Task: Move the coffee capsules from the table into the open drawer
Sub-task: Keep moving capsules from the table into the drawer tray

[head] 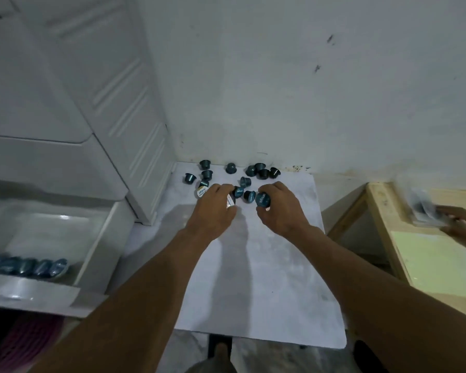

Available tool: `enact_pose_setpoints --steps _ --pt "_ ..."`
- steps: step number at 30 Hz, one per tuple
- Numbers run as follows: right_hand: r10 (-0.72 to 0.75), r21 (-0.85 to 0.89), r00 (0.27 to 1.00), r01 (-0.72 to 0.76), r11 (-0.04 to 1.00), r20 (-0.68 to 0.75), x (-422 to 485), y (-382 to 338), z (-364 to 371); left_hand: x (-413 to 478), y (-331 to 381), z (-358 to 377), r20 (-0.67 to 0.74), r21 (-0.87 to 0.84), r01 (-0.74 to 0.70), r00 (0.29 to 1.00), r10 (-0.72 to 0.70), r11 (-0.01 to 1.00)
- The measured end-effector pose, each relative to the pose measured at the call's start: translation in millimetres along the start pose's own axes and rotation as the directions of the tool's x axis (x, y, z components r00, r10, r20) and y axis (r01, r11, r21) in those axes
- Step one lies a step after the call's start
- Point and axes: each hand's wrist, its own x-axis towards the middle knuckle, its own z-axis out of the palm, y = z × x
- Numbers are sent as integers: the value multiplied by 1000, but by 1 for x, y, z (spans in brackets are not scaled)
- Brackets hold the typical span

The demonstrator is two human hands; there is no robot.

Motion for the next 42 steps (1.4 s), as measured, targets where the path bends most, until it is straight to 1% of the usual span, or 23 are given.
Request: enact_pose_setpoints --steps 3,5,12,18,21,23,29,34,42 --pt "-84 42 996 85 995 -37 -18 -19 -11 -30 5 -20 -98 -49 59 993 -64 997" --pt "-117 74 992 120 990 -37 -29 -34 -15 -50 4 -33 -161 -84 107 980 -119 991" --pt "-226 101 974 224 969 12 -59 -105 -12 -117 -13 -84 -278 -59 222 933 -230 973" --pt "-304 160 953 300 940 3 -75 -176 6 -156 -50 -126 -374 -53 283 884 -282 958" --pt "-337 163 941 331 929 12 -79 -213 21 -174 -78 -150 -399 -30 290 874 -278 956" --pt "-333 175 943 326 929 14 -82 -240 33 -186 -99 -168 -414 -17 286 870 -267 958" --pt "-342 180 939 335 925 12 -87 -318 77 -212 -166 -229 -386 13 279 888 -252 960" --pt "-328 168 945 322 932 4 -87 -370 112 -230 -214 -273 -362 22 259 902 -233 966" --pt "-325 126 945 319 939 28 -56 -409 156 -215 -273 -291 -276 16 271 926 -256 962"
